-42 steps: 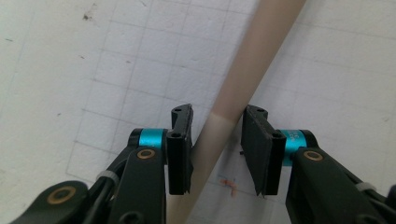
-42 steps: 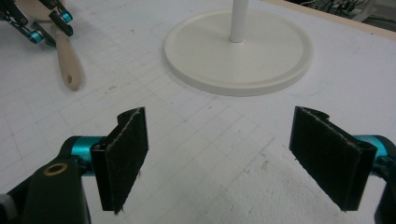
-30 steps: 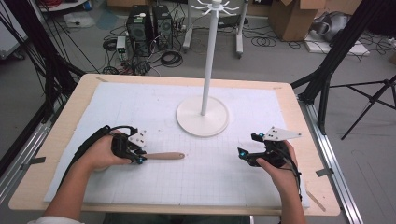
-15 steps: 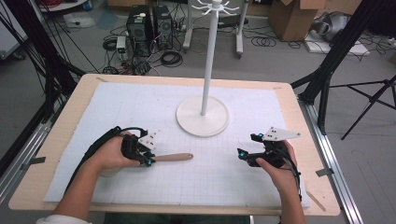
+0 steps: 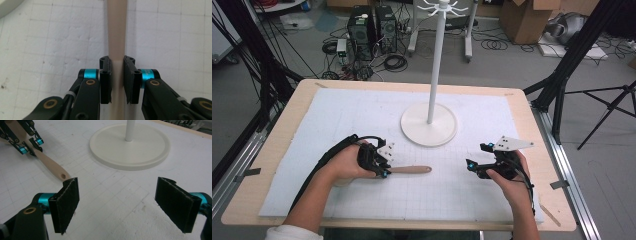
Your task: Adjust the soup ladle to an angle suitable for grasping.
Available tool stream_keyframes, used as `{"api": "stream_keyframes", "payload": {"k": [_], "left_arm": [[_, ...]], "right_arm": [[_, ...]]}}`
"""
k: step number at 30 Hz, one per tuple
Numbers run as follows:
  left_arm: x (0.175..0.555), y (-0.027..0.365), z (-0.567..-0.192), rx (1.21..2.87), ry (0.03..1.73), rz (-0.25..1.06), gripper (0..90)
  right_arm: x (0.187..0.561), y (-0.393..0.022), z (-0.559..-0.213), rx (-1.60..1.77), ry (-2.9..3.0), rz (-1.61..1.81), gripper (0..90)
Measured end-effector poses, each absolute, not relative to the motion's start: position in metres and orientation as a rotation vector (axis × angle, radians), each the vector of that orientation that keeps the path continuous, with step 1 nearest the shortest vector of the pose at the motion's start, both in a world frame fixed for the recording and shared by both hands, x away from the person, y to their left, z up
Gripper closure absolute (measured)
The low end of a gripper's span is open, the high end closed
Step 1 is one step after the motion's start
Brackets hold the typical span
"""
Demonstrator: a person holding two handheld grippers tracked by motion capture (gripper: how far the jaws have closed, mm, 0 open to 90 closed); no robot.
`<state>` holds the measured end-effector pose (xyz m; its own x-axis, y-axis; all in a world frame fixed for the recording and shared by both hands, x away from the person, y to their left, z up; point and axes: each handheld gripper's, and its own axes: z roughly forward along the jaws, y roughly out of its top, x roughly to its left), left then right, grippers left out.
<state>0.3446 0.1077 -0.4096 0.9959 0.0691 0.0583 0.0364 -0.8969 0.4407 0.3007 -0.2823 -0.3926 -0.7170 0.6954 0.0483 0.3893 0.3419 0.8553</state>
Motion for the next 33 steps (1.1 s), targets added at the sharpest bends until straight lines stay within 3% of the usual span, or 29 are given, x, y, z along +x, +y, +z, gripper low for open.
{"api": "stream_keyframes", "payload": {"k": [11, 15, 16, 21, 33], "left_arm": [[0.346, 0.095, -0.411, 2.682, 0.046, 0.124, 76.2], [0.345, 0.099, -0.401, 2.633, 0.048, 0.136, 65.5], [0.344, 0.101, -0.398, 2.617, 0.062, 0.136, 59.4], [0.339, 0.117, -0.382, 2.527, 0.098, 0.163, 49.0], [0.313, 0.167, -0.366, 2.311, 0.222, 0.257, 31.9]], "right_arm": [[0.301, -0.282, -0.393, 0.959, 2.288, 1.319, 18.7], [0.301, -0.281, -0.393, 0.962, 2.29, 1.32, 18.7], [0.301, -0.282, -0.393, 0.959, 2.288, 1.321, 18.8], [0.301, -0.281, -0.393, 0.957, 2.291, 1.322, 18.7], [0.301, -0.28, -0.394, 0.965, 2.294, 1.315, 18.7]]}}
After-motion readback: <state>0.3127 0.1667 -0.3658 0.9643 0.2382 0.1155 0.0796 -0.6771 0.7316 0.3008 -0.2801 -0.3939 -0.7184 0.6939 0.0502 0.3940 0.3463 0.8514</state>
